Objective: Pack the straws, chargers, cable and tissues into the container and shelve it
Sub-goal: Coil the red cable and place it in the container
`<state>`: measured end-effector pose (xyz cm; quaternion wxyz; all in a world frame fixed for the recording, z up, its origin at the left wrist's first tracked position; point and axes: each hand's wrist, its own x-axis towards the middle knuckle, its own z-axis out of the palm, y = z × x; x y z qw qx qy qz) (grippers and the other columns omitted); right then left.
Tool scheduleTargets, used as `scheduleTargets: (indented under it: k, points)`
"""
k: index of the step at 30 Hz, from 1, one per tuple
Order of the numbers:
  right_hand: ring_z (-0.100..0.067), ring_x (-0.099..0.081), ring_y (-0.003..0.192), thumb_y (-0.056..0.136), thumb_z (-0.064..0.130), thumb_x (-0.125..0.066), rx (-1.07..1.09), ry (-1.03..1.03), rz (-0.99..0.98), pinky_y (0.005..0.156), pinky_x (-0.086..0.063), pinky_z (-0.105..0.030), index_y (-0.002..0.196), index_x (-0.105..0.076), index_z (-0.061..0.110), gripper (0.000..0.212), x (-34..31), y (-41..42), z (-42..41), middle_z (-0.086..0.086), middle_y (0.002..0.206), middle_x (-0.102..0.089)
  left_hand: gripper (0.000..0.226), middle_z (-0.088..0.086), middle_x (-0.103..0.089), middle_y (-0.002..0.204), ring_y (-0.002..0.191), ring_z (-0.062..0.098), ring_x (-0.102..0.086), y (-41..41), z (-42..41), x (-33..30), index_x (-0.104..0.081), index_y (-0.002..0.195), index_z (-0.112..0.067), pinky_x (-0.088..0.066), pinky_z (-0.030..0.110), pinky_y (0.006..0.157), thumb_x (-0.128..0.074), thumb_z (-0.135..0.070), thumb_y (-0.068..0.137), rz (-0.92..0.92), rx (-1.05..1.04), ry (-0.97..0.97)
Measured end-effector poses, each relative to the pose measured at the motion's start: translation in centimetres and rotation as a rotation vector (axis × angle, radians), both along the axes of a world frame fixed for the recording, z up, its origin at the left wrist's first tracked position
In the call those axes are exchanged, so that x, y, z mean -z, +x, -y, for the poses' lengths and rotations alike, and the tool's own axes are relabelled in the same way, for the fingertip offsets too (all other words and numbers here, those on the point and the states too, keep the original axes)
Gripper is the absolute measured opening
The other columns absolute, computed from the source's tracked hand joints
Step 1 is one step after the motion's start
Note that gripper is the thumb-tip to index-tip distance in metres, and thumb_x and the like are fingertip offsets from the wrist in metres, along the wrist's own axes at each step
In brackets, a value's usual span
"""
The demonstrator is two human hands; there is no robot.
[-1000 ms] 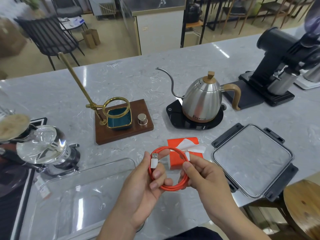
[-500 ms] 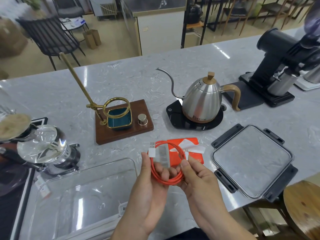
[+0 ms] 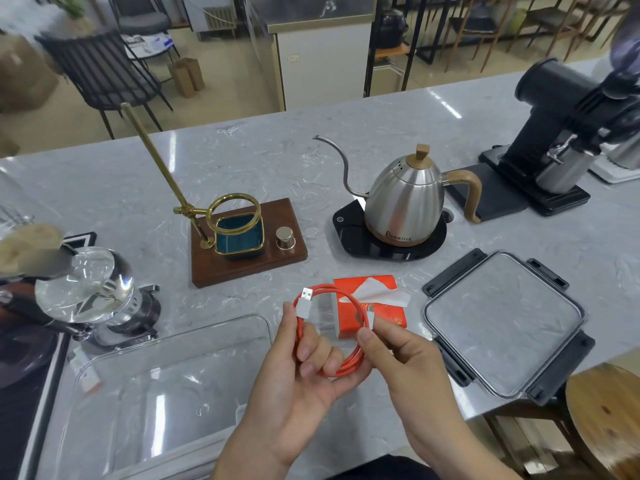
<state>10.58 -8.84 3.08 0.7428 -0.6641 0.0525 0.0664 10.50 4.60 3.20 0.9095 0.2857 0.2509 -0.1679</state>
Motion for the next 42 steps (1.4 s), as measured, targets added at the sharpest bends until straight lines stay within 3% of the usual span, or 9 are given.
scheduleTargets:
  k: [6,10,16,21,26,34,42]
  points:
    - [-0.011,-0.053,0.067,0.091,0.01,-0.063,-0.017,-0.023,-0.012,0.072,-0.048,-0.022,0.093,-0.079,0.023,0.021,0.3,0.0,0.2,-0.004,0.066,-0.06,0.057,-0.001,-0.016,0.047,0.046,0.015,-0.026,0.0,0.1,0.1,-0.028,0.054,-0.017,-0.053,0.052,0.08,-0.049,-0.053,0.092,-0.032,-0.047,-0.016]
    - [-0.012,-0.053,0.069,0.091,0.011,-0.065,-0.045,-0.059,-0.021,0.073,-0.047,-0.026,0.091,-0.078,0.017,0.014,0.3,0.0,0.2,-0.011,0.07,-0.062,0.056,-0.001,-0.015,0.046,0.045,0.014,-0.024,-0.1,-0.1,0.3,-0.026,0.054,-0.018,-0.054,0.053,0.08,-0.052,-0.052,0.091,-0.051,-0.065,-0.003]
    - [-0.008,-0.052,0.067,0.091,0.017,-0.067,-0.089,-0.117,-0.011,0.069,-0.046,-0.023,0.09,-0.076,0.014,0.009,0.3,0.3,0.2,-0.003,0.069,-0.064,0.056,-0.001,-0.016,0.045,0.043,0.014,-0.024,-0.1,-0.4,0.3,-0.025,0.055,-0.018,-0.054,0.051,0.079,-0.055,-0.05,0.089,-0.066,-0.104,0.018]
    - [-0.011,-0.05,0.067,0.085,0.028,-0.063,-0.125,-0.122,0.0,0.068,-0.044,-0.027,0.085,-0.073,0.01,0.02,0.2,0.5,0.1,-0.012,0.067,-0.062,0.056,0.0,-0.016,0.044,0.043,0.015,-0.024,0.0,-0.6,0.4,-0.024,0.055,-0.019,-0.054,0.05,0.076,-0.055,-0.049,0.09,-0.049,-0.114,0.036]
    - [-0.007,-0.054,0.059,0.093,0.011,-0.062,-0.141,-0.111,-0.025,0.062,-0.046,-0.016,0.076,-0.071,0.008,0.02,-0.2,0.8,-0.1,-0.006,0.062,-0.067,0.058,0.0,-0.014,0.045,0.045,0.015,-0.02,-0.1,-1.0,0.5,-0.025,0.053,-0.018,-0.053,0.049,0.072,-0.055,-0.05,0.09,-0.048,-0.11,0.042]
    - [-0.004,-0.055,0.055,0.093,0.01,-0.059,-0.186,-0.114,-0.044,0.061,-0.045,-0.016,0.078,-0.071,0.006,0.019,-0.6,1.0,-0.7,-0.001,0.059,-0.066,0.057,0.002,-0.006,0.053,0.046,0.015,-0.018,-0.5,-1.7,0.0,-0.025,0.052,-0.018,-0.054,0.05,0.073,-0.053,-0.05,0.091,-0.055,-0.149,0.061]
    - [-0.007,-0.053,0.054,0.095,0.008,-0.057,-0.224,-0.117,-0.027,0.058,-0.045,-0.018,0.076,-0.069,0.003,0.023,-0.9,1.2,-1.4,0.0,0.056,-0.064,0.057,-0.001,-0.013,0.046,0.05,0.015,-0.014,-0.8,-2.5,0.1,-0.026,0.052,-0.018,-0.054,0.049,0.072,-0.052,-0.051,0.089,-0.035,-0.151,0.066]
